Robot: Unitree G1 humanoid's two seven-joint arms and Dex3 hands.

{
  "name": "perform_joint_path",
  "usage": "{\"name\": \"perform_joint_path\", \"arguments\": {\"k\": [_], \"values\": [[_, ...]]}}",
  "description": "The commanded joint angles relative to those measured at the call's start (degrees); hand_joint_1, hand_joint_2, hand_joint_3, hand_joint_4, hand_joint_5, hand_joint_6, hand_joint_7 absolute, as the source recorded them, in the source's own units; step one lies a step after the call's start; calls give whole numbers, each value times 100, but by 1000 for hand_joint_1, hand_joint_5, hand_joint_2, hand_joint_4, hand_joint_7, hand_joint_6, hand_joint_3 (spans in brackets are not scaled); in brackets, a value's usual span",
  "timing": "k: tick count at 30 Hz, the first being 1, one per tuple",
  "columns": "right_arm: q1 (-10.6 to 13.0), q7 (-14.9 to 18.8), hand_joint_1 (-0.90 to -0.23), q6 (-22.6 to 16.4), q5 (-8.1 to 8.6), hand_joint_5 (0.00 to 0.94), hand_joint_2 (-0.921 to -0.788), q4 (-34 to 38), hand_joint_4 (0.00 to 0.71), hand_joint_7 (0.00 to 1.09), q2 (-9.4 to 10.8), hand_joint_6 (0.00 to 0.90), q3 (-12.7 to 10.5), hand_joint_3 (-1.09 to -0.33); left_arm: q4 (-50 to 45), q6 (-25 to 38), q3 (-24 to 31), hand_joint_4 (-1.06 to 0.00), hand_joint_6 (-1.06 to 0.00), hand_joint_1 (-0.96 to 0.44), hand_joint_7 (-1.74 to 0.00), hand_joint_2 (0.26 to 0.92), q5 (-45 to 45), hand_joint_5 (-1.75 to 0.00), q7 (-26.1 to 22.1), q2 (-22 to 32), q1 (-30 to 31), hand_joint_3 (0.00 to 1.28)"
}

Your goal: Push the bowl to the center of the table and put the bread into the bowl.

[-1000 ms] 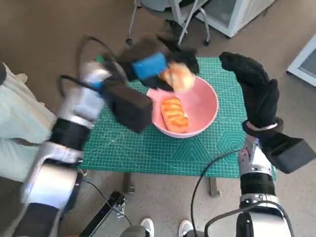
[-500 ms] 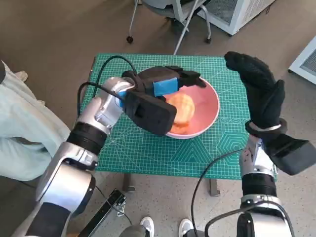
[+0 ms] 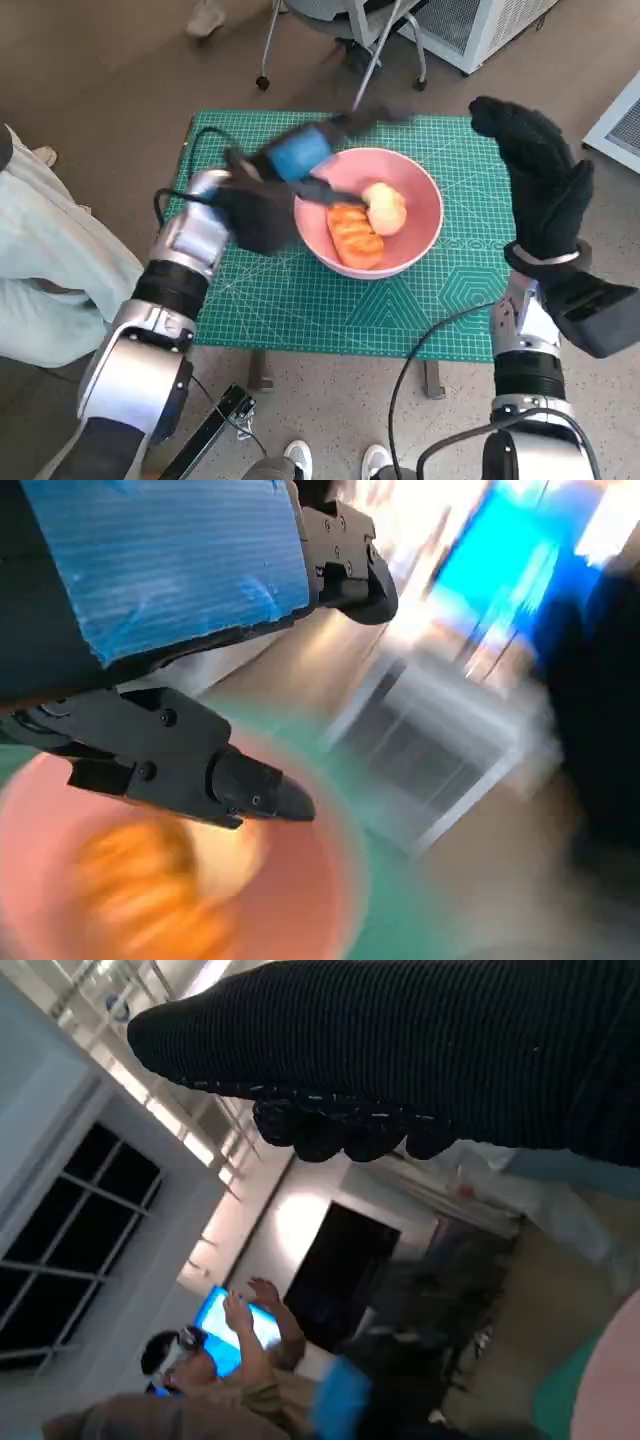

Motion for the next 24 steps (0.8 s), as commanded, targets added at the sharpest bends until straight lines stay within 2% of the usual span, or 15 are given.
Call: {"name": "perform_joint_path", "arguments": {"k": [1, 3, 7, 10, 15, 24], "values": [[-54, -333, -551, 72, -250, 9, -921, -214, 413, 821, -27, 58, 43, -728, -615, -187, 695, -383, -349, -306, -282, 920, -945, -19, 181, -401, 507, 113], [-82, -447, -548, 111, -323, 9, -921, -322, 413, 818, -30, 59, 69, -731, -1020, -132, 811, -375, -320, -292, -304, 921, -1169, -13, 254, -503, 699, 150], [-140, -603, -547, 190, -388, 9, -921, -478, 414, 815, -36, 61, 103, -734, -1927, 108, 907, -346, -123, -280, -654, 921, -1444, -5, 392, -635, 1184, 230], [-181, -693, -546, 214, -418, 8, -921, -566, 415, 812, -31, 62, 124, -734, -2406, 298, 936, -339, -71, -290, -751, 921, -1641, -4, 370, -710, 1509, 252], [-257, -792, -544, 223, -455, 7, -921, -604, 413, 801, -3, 56, 163, -735, -2910, 474, 892, -338, -49, -330, -789, 921, -1695, -4, 375, -806, 1885, 255], [-342, -801, -555, 303, -464, 4, -921, -547, 411, 776, 8, 54, 259, -742, -3396, 851, 776, -327, -20, -351, -791, 921, -1672, 0, 309, -881, 2127, 260]]}}
